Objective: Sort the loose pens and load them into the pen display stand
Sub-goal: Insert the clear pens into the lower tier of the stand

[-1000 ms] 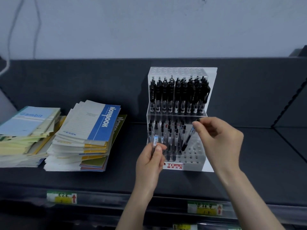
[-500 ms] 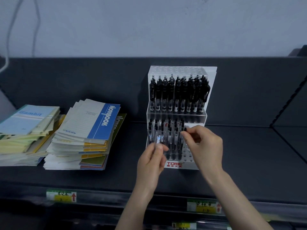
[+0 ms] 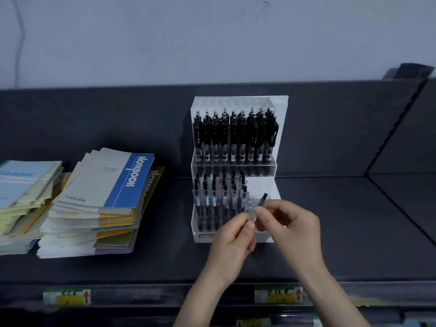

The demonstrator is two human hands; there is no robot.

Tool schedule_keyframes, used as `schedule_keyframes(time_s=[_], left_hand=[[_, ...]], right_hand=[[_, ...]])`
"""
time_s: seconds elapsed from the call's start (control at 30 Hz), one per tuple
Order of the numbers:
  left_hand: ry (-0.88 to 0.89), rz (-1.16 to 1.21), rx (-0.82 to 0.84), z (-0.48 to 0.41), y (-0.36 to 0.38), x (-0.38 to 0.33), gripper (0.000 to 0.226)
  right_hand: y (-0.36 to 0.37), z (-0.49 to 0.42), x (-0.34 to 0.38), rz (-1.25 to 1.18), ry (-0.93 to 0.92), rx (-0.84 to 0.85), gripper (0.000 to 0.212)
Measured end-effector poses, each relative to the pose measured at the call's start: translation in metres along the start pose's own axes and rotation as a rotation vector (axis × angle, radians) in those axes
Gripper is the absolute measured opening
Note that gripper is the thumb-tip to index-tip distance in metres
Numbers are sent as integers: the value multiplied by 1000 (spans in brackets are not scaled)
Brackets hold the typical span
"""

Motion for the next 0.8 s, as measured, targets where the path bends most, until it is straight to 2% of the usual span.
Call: schedule_keyframes(time_s=[0.13, 0.3, 0.4, 0.47, 0.53, 0.6, 0.8], left_hand=[[1, -88, 7, -5, 5, 3, 25], [-58, -150, -62, -5, -4, 6, 24], [-65, -393, -149, -3, -15, 5, 25], [-57, -655, -198, 2, -20, 4, 20], [-36, -807, -222, 7, -22, 0, 19], [-15, -865, -230, 9, -22, -2, 22], [-2, -919, -252, 14, -28, -3, 23]], right_hand=[[-13, -7, -1, -48, 35, -104, 14], [-30, -35, 2, -179, 44, -293, 7], [-34, -52, 11, -106, -73, -377, 10], [-29, -60, 16, -3, -158, -360, 14], [-19, -65, 14, 83, -210, -324, 12], [-9, -67, 10, 168, -245, -293, 2], [17, -69, -12, 427, -300, -133, 10]])
Point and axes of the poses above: each hand's wrist, its own z-axis away from the middle knuckle, its own y-axis out of the palm, x = y × z, the point moved 3 cm from there along -z, towards the middle knuckle, and after that the axes turned 7 degrees about -y, right-handed, at the moved point
